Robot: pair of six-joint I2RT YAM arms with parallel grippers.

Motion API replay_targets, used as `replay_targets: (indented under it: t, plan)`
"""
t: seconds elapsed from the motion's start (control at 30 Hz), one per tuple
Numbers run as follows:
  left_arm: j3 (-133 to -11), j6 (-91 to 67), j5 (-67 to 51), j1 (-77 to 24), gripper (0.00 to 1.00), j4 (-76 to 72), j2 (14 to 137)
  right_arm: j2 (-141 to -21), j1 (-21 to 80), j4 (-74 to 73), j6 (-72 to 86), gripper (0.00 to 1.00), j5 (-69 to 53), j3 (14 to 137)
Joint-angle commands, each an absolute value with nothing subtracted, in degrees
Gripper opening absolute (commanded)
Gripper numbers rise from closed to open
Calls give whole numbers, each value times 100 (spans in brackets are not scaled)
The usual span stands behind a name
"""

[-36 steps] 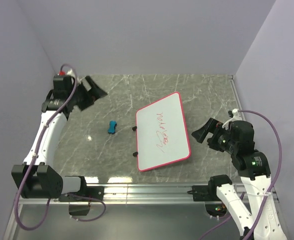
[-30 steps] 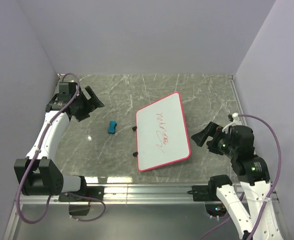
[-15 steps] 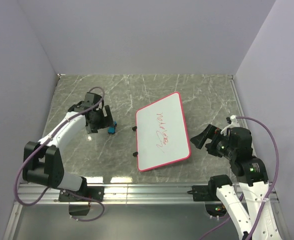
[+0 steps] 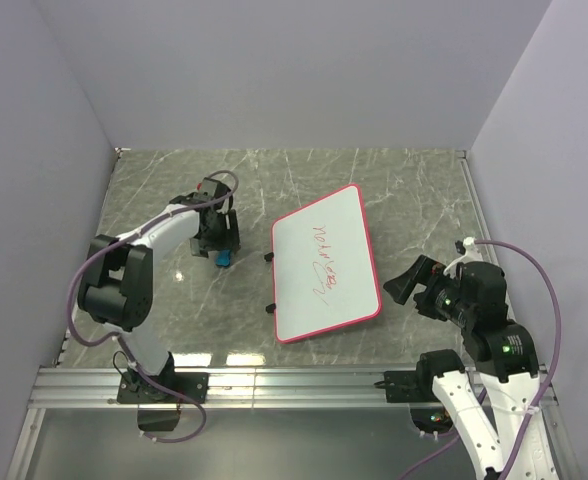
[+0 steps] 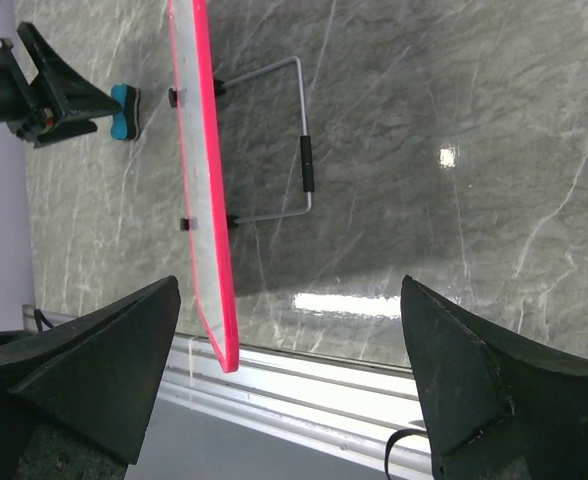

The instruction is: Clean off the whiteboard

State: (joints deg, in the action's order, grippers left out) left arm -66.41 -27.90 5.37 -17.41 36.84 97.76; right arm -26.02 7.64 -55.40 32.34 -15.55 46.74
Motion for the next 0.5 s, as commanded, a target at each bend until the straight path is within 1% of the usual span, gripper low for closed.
replay_targets:
  t: [0.0,0.1,0.13,0.2,0.23,0.3,0.33,0.4,0.47]
  plan:
    - [-7084,-2584,633,-1802,78,3498,9949,-2654,773,-5546,3173,97,-1415,4649]
    - [-7207,-2601,685,-1811,72,3516,10195,-2707,782,-5520,3190,97,-1380,4623]
    - [-7233,-2593,694,-1811,67,3516,10308,-2716,765,-5511,3190,97,-1362,4623]
    - [-7269,-2619,703,-1811,64,3489,10397,-2759,782,-5485,3190,97,-1336,4623]
    - [-7277,-2619,694,-1811,59,3481,10467,-2777,782,-5467,3199,97,-1319,4623]
    - [-7260,-2645,694,-1828,57,3463,10529,-2856,765,-5423,3199,97,-1318,4623]
    - [-7251,-2654,694,-1819,53,3463,10590,-2883,773,-5405,3199,97,-1310,4614]
    - [-7216,-2689,686,-1819,50,3463,10652,-2953,782,-5370,3208,97,-1301,4606]
    - [-7137,-2716,642,-1819,43,3367,10705,-2988,773,-5344,3199,96,-1292,4614]
